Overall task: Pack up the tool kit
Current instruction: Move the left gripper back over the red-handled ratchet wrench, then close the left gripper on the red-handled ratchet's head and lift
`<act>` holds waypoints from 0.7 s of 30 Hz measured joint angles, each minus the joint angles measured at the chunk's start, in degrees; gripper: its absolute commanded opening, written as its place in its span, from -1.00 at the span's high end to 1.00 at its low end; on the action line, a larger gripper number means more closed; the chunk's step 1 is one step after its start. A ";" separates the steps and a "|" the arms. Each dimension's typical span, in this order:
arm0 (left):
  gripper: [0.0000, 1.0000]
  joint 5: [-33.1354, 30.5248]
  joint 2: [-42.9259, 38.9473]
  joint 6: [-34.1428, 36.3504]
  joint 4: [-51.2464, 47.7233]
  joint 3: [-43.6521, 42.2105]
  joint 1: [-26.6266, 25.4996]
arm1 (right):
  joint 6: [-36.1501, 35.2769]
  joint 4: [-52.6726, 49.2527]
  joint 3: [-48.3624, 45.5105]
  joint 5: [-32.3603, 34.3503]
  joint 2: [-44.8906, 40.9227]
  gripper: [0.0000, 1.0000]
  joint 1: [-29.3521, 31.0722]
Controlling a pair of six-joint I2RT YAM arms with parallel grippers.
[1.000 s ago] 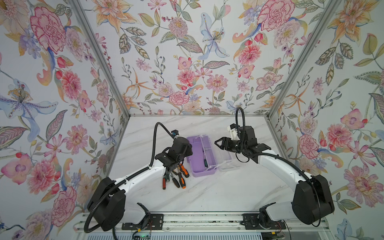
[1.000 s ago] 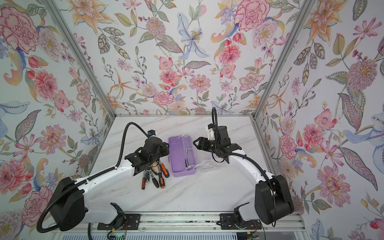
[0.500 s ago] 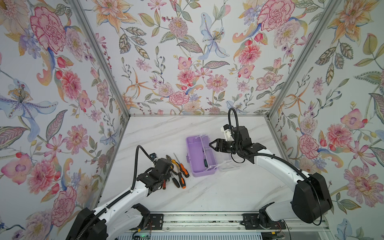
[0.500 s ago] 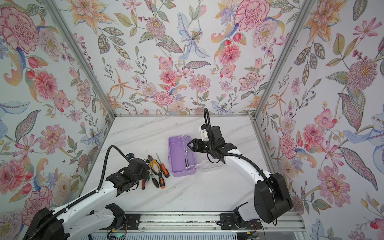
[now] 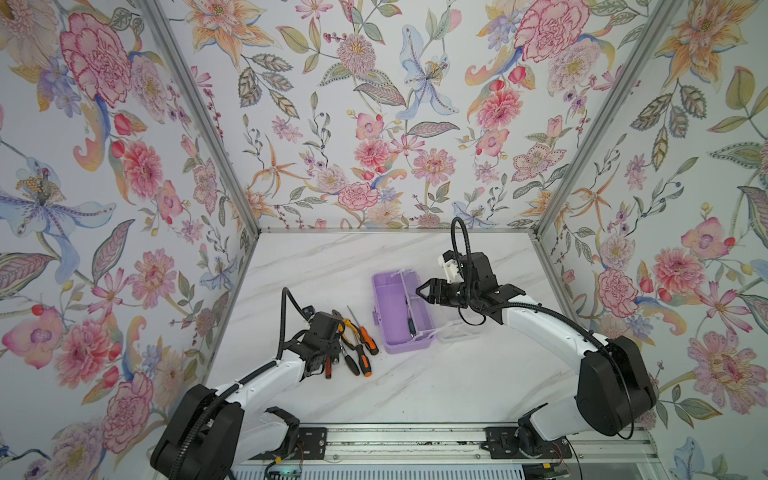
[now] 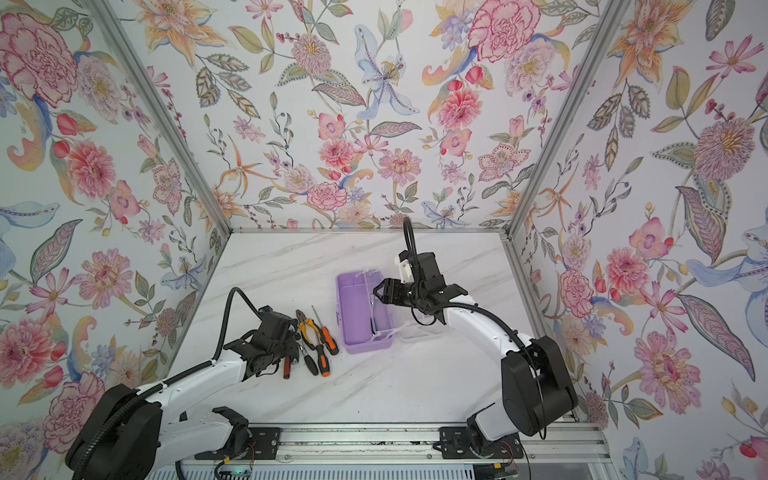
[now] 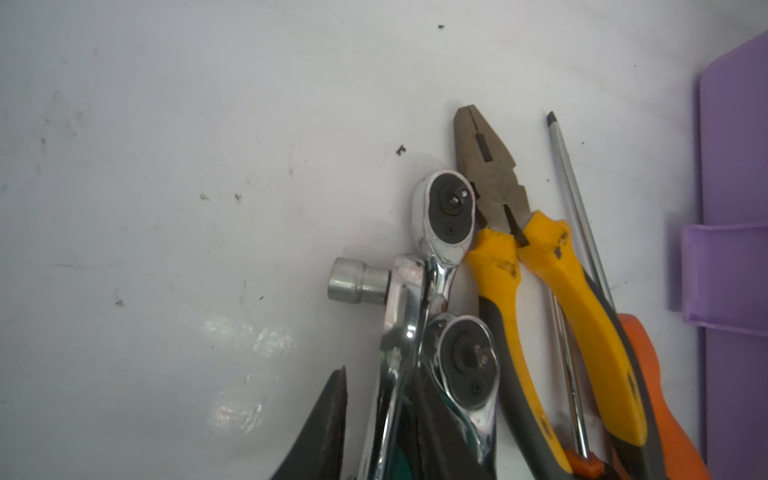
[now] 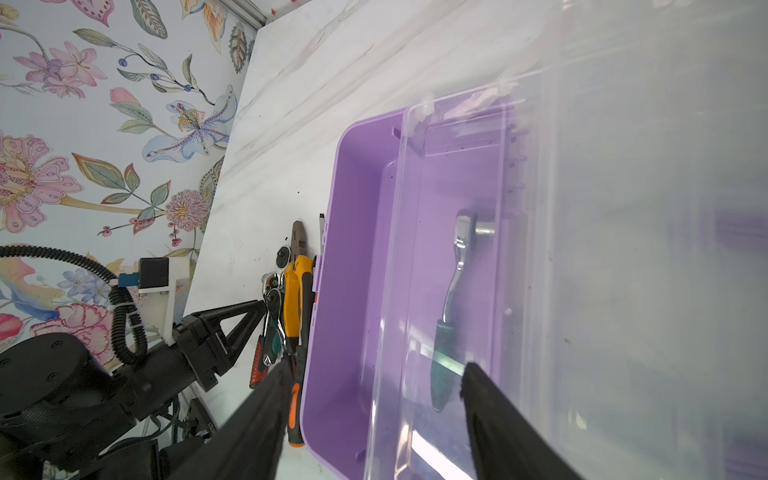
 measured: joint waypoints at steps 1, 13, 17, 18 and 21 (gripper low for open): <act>0.43 0.24 0.57 0.15 0.44 0.00 0.09 | 0.00 0.02 0.00 0.00 0.04 -0.32 0.00; 0.65 0.90 4.07 0.87 3.15 0.00 0.81 | -0.02 0.11 0.00 0.00 0.76 -0.32 -0.02; 0.71 0.87 4.66 1.64 4.33 0.00 1.44 | -0.02 0.13 0.00 0.00 0.90 -0.32 -0.15; 0.71 0.87 4.74 1.70 4.57 0.00 1.57 | -0.02 0.13 0.00 0.00 0.92 -0.32 -0.24; 0.84 1.05 4.87 2.08 4.96 -0.02 2.12 | -0.02 0.17 -0.02 0.00 0.92 -0.32 -0.42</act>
